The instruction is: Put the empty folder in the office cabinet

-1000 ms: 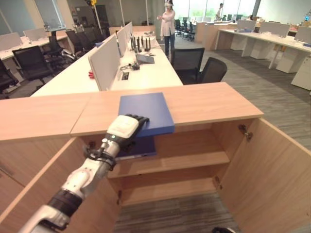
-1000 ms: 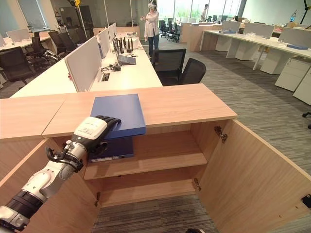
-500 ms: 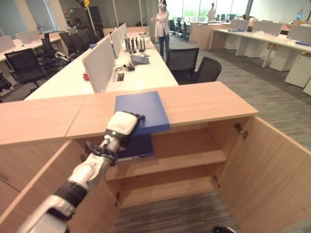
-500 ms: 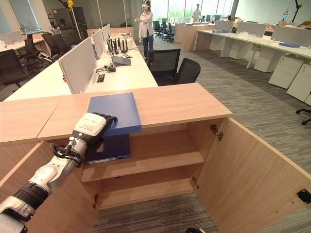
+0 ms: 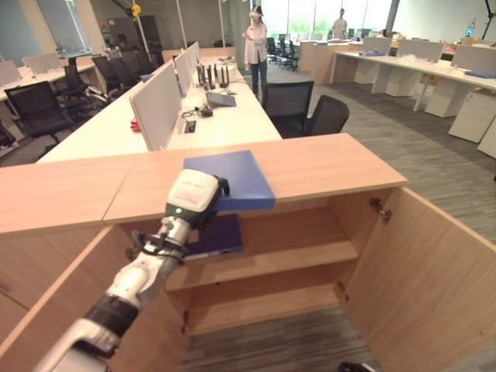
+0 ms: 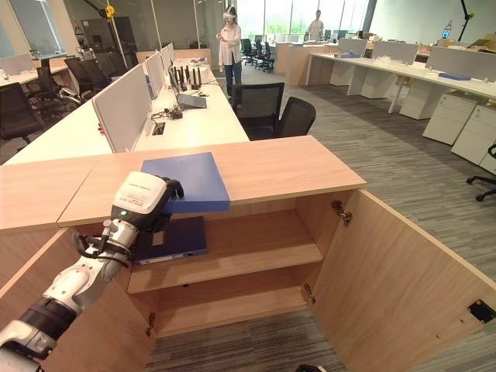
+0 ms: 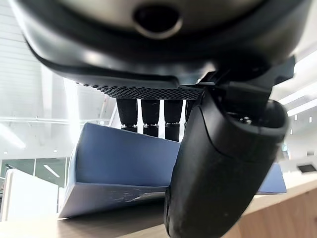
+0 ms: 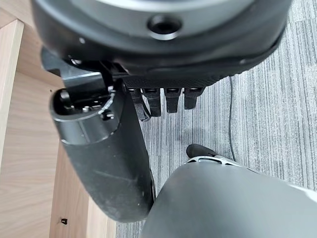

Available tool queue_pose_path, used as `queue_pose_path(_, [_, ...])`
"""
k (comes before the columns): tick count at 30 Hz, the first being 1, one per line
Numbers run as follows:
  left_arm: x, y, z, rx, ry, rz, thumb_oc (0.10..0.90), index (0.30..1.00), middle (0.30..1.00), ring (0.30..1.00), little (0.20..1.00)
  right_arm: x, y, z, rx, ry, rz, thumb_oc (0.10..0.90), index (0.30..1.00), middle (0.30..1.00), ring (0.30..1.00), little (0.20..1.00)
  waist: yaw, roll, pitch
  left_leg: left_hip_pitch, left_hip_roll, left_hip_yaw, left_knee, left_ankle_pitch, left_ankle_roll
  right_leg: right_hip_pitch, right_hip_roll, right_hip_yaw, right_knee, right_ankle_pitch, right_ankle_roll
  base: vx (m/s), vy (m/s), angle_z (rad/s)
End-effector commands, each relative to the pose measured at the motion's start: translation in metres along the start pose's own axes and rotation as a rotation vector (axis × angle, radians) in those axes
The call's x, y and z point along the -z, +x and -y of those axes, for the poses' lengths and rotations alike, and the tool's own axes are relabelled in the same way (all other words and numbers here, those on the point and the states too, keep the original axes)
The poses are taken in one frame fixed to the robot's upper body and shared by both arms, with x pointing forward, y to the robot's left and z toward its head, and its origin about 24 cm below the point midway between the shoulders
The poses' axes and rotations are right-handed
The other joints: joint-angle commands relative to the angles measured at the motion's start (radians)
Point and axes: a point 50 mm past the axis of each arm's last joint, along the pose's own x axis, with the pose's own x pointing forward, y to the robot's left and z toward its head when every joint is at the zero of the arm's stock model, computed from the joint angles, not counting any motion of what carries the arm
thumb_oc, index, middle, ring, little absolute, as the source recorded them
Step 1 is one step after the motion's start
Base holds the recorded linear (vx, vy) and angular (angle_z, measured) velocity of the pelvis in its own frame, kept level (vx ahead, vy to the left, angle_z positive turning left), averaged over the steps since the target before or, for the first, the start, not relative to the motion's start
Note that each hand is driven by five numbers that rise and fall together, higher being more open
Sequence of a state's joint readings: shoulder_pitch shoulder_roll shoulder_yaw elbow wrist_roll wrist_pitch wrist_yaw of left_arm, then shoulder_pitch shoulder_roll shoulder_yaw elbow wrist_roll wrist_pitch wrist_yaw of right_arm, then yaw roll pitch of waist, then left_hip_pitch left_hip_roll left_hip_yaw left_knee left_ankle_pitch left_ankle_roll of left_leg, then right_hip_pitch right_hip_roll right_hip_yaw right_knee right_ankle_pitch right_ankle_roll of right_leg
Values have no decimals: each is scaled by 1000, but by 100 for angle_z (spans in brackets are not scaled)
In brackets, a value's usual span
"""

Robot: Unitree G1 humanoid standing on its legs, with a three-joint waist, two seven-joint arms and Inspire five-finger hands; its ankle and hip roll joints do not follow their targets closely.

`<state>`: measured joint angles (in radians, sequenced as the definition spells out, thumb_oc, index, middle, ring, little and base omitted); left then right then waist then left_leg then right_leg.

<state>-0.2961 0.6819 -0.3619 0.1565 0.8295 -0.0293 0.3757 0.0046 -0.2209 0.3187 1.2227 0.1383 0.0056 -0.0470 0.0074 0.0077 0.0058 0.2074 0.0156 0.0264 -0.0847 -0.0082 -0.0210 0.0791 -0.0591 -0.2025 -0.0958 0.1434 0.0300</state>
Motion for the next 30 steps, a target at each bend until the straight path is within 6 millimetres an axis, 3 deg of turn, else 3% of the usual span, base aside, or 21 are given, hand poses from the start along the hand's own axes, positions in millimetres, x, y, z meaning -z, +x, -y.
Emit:
queue_pose_path(1, [0, 16, -41, -200, -159, -6, 400, 300, 300, 300, 300, 14, -1, -13, -12, -38, -48, 800, 900, 900, 900, 900, 13, -34, 14, -1, -3, -48, -3, -78, -25, 84, -61, -8, 9, -136, 105, 0, 0, 0])
queue_pose_path(3, [-16, 3, -48, -256, -321, 27, 400, 300, 300, 300, 300, 8, -1, -18, -20, -9, -20, 800, 900, 900, 900, 900, 23, -41, 22, -5, -4, -56, -3, -76, -24, 82, -61, -11, 9, -133, 103, 0, 0, 0])
queue_pose_path(4, [-16, 2, -48, -255, -322, 26, 400, 300, 300, 300, 300, 8, -1, -18, -20, -11, -21, 800, 900, 900, 900, 900, 22, -41, 21, -5, -4, -56, -3, -76, -24, 82, -61, -11, 9, -133, 103, -44, 2, 2])
queue_pose_path(5, [-28, -7, -56, -264, -453, 77, 400, 300, 300, 300, 300, 3, -1, -17, -16, 19, 6, 800, 900, 900, 900, 900, 30, -48, 30, -15, -7, -60, -3, -62, -22, 73, -65, -14, 9, -120, 101, -11, 1, 5])
queue_pose_path(9, [-39, -24, -65, -250, -642, 123, 400, 300, 300, 300, 300, 1, -1, -17, -21, 38, 20, 800, 900, 900, 900, 900, 38, -51, 37, -17, -5, -67, -3, -71, -22, 73, -62, -18, 9, -126, 102, -10, 2, 5])
queue_pose_path(11, [-47, -35, -71, -237, -912, 148, 400, 300, 300, 300, 300, 2, -1, -16, -21, 49, 15, 800, 900, 900, 900, 900, 48, -56, 47, -23, -5, -72, -3, -68, -21, 69, -63, -24, 9, -122, 102, -27, 2, 8])
queue_pose_path(12, [-47, -36, -71, -237, -912, 148, 400, 300, 300, 300, 300, 2, -1, -16, -21, 48, 15, 800, 900, 900, 900, 900, 47, -56, 47, -23, -5, -72, -3, -68, -21, 69, -63, -24, 9, -122, 102, -27, 3, 13])
queue_pose_path(15, [-53, -43, -64, -123, -1213, 168, 400, 300, 300, 300, 300, -1, 0, -14, -30, 40, 23, 800, 900, 900, 900, 900, 54, -56, 57, -29, -5, -78, -3, -64, -19, 66, -65, -29, 9, -118, 101, -23, 8, 13])
queue_pose_path(18, [-52, -50, -56, -34, -1246, 151, 400, 300, 300, 300, 300, -6, 0, -15, -57, 17, 40, 800, 900, 900, 900, 900, 61, -54, 63, -33, -5, -81, -3, -63, -19, 65, -66, -30, 9, -116, 101, -13, 9, 3])
queue_pose_path(19, [-46, -66, -34, 104, -1315, 60, 400, 300, 300, 300, 300, -13, 0, -16, -83, -23, 72, 800, 900, 900, 900, 900, 68, -52, 72, -34, -5, -83, -3, -62, -18, 63, -67, -32, 9, -115, 101, 0, 0, 0])
queue_pose_path(24, [-37, -87, -14, 206, -1371, -62, 400, 300, 300, 300, 300, -19, -3, -16, -117, -65, 133, 800, 900, 900, 900, 900, 71, -49, 84, -35, -6, -83, -3, -58, -15, 62, -67, -31, 9, -114, 100, -4, 3, -1])
queue_pose_path(30, [-32, -105, -9, 241, -1399, -141, 400, 300, 300, 300, 300, -34, -4, -24, -143, -82, 186, 800, 900, 900, 900, 900, 82, -42, 87, -39, -8, -95, -3, -58, -9, 63, -70, -34, 9, -114, 100, -7, 7, 2])
